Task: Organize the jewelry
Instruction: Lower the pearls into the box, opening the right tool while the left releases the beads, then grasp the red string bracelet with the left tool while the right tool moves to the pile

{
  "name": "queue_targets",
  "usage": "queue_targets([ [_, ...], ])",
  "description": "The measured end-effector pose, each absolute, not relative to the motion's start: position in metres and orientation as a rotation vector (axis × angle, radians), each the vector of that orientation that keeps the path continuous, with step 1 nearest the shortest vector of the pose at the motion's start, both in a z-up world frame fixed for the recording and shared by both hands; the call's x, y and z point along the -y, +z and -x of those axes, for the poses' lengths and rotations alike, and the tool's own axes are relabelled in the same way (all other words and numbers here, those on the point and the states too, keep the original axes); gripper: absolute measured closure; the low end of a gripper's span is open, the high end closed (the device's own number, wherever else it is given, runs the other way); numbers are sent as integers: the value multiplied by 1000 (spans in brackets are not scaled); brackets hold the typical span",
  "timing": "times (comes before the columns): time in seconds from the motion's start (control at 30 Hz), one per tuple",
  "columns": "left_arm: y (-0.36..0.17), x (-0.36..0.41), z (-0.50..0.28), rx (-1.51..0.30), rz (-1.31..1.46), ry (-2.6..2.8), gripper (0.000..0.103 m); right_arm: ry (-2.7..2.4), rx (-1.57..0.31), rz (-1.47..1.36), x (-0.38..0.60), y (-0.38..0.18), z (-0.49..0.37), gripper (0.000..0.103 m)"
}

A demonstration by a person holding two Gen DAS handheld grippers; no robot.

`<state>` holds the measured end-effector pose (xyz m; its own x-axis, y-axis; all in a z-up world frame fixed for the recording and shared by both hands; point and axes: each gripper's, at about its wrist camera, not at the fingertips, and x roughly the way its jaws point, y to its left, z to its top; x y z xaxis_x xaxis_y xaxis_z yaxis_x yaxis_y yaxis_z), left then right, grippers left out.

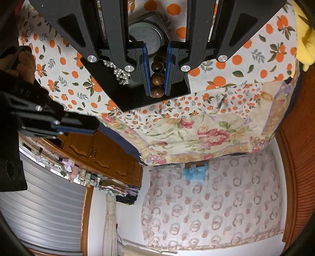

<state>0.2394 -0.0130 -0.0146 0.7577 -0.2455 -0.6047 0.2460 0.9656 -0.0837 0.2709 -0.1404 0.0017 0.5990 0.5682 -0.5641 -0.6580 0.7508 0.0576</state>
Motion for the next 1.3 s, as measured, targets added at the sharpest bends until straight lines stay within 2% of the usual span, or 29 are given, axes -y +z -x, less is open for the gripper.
queue_targets([
  [0.4,-20,9,-242,-668,14,-288,90,701,-626,168,144,-9,-265,95],
  [0.47,-19,10,-241,-661,13,-288,81,695,-630,169,146,-10,-261,95],
  [0.8,-1,26,-223,-626,-43,-285,74,669,-665,160,175,-23,-208,95],
  [1.07,4,31,-183,-635,-53,-303,68,654,-707,143,189,-45,-160,95],
  [1.3,-23,33,-126,-690,-59,-318,68,644,-727,85,200,-66,-111,95],
])
